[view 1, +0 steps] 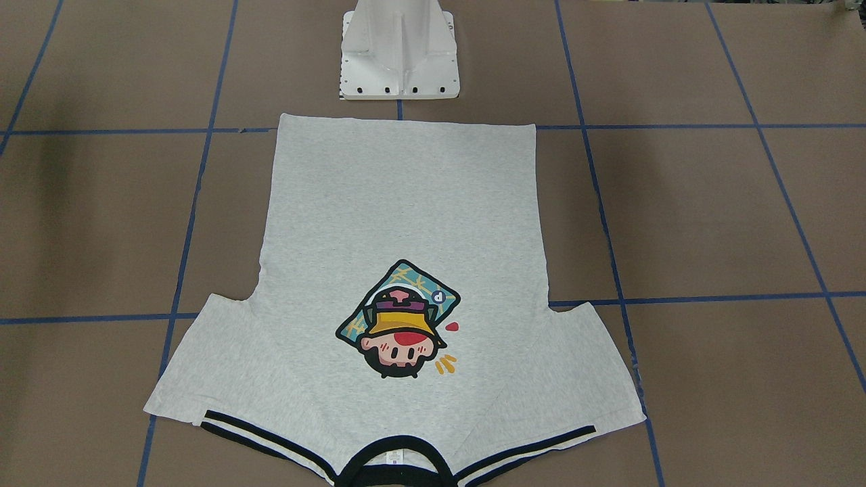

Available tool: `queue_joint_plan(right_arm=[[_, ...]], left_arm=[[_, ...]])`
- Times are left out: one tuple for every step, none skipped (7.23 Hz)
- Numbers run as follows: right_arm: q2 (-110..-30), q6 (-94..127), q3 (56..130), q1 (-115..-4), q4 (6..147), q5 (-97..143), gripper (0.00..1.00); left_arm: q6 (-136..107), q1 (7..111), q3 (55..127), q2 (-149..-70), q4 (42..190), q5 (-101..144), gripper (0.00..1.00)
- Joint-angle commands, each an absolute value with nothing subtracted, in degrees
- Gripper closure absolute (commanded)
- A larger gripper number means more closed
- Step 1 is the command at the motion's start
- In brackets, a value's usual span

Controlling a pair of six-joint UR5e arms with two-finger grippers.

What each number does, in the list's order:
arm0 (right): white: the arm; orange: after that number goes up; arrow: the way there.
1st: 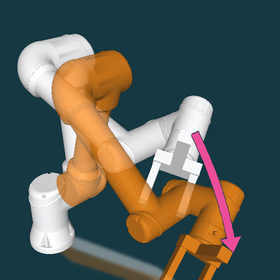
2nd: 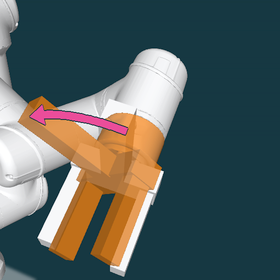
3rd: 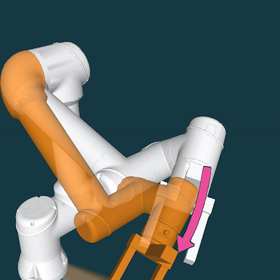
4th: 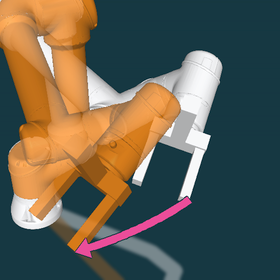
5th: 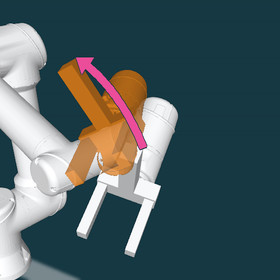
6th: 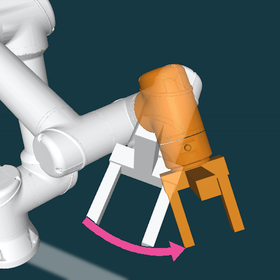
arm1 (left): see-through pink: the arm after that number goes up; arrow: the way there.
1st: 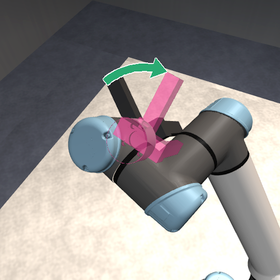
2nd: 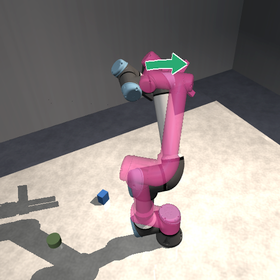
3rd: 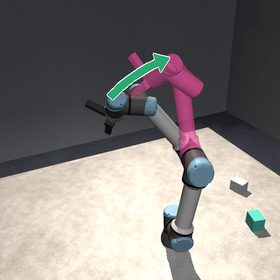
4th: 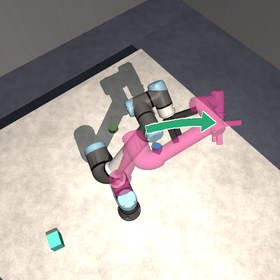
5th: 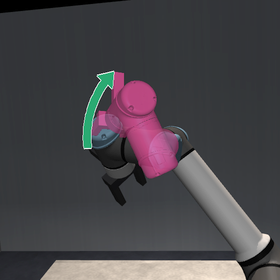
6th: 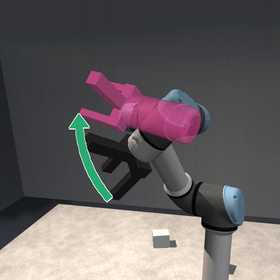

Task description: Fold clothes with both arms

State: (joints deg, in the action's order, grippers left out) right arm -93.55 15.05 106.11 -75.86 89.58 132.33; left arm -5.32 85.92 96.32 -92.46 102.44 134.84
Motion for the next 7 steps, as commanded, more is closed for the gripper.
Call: queue_joint_plan(right_arm=[[-85.9,28.4,103.4,-69.1,89.6,130.8,0.00],[-79.0,33.7,99.0,-67.2,89.5,130.8,0.00],[-73.4,34.1,93.6,-64.9,86.6,129.7,0.00],[-69.2,37.9,86.0,-64.3,79.3,129.0,0.00],[-65.3,42.3,77.6,-63.3,69.4,128.8,0.01],[-59.6,48.9,68.6,-62.6,61.7,126.6,0.01],[-55.5,55.5,62.1,-61.1,55.7,123.3,0.01]], left_arm=[[-5.4,85.8,96.2,-92.2,106.1,134.8,0.00],[-5.5,85.6,96.2,-92.0,106.9,134.8,0.00],[-5.6,85.4,96.3,-92.1,107.0,134.8,0.00],[-5.6,85.4,96.4,-92.1,107.0,134.8,0.00],[-5.7,85.4,96.4,-92.1,106.9,134.8,0.00],[-5.7,85.4,96.5,-92.0,106.9,134.8,0.00],[-5.8,85.4,96.6,-92.0,106.9,134.7,0.00]])
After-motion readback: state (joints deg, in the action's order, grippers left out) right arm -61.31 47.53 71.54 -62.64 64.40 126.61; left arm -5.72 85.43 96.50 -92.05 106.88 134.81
